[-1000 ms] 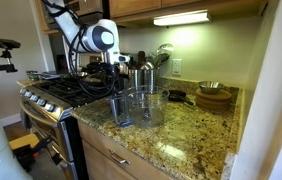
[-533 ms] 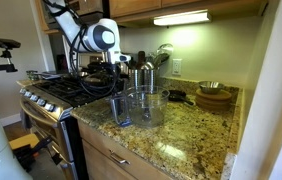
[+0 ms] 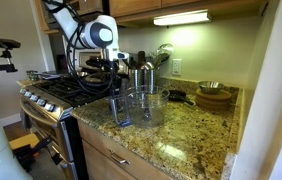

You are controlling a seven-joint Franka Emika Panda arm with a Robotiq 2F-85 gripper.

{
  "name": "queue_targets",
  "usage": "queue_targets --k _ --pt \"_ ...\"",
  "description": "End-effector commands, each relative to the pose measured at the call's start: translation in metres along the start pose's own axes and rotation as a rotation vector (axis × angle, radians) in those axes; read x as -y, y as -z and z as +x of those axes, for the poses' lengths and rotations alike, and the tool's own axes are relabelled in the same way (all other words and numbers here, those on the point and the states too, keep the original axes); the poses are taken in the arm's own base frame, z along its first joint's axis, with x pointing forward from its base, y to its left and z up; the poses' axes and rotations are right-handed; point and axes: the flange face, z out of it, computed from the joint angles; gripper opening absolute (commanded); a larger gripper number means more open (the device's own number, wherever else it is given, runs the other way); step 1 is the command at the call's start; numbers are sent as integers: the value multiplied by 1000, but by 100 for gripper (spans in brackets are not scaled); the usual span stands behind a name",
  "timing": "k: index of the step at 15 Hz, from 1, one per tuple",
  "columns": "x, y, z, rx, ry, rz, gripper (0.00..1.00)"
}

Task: Put the blades inside the food processor

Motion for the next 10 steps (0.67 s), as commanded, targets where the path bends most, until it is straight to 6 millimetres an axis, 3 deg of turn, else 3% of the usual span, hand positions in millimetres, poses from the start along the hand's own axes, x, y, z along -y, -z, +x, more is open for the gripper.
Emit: queue_targets --k 1,10 --pt "2 39 -14 -8 33 23 20" --pt "-16 118 -19 -16 31 -17 20"
